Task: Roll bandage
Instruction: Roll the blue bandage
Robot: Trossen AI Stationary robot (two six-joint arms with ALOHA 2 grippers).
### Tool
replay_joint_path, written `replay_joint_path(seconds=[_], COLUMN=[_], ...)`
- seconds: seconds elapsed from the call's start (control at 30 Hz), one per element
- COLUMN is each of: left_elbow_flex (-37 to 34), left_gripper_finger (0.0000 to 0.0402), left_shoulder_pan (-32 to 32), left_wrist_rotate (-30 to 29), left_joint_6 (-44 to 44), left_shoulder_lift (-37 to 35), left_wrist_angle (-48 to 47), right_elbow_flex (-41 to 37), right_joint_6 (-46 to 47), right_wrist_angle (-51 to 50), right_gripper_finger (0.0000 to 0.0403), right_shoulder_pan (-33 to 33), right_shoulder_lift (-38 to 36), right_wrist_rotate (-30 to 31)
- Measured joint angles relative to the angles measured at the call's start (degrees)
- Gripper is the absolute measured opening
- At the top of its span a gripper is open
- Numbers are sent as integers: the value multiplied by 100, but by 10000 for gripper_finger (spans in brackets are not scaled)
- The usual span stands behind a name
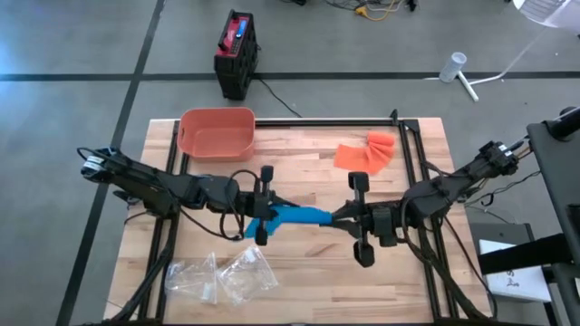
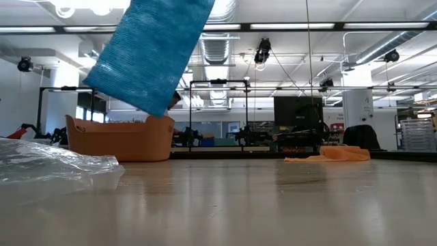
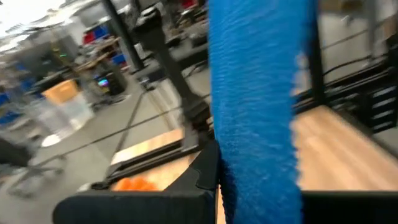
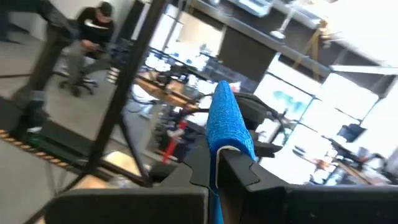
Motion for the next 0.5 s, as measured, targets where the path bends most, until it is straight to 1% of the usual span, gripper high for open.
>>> replay_joint_path(seconds=[0.07,0.23,0.4,0.5], left_elbow_flex=[0,0,0,0], left_gripper_finger=[2,29,82,118], left_shoulder_pan=[-8,-15,-13,-13], left_wrist_rotate=[163,158,-54,-86], left_joint_6=[-88,-144,-148,-135], left_shoulder_lift=[0,0,4,4], left_wrist_angle=[102,307,452,522], right_elbow_flex=[0,4,9,9], right_joint_6=[-80,47,180,324], right_wrist_angle=[61,64,90,101], right_gripper_finger=[2,2,2,2], right_shoulder_pan=[-26,-104,-125,-164], right_shoulder_lift=[0,-4,-4,-4], right_wrist_rotate=[135,152,154,157])
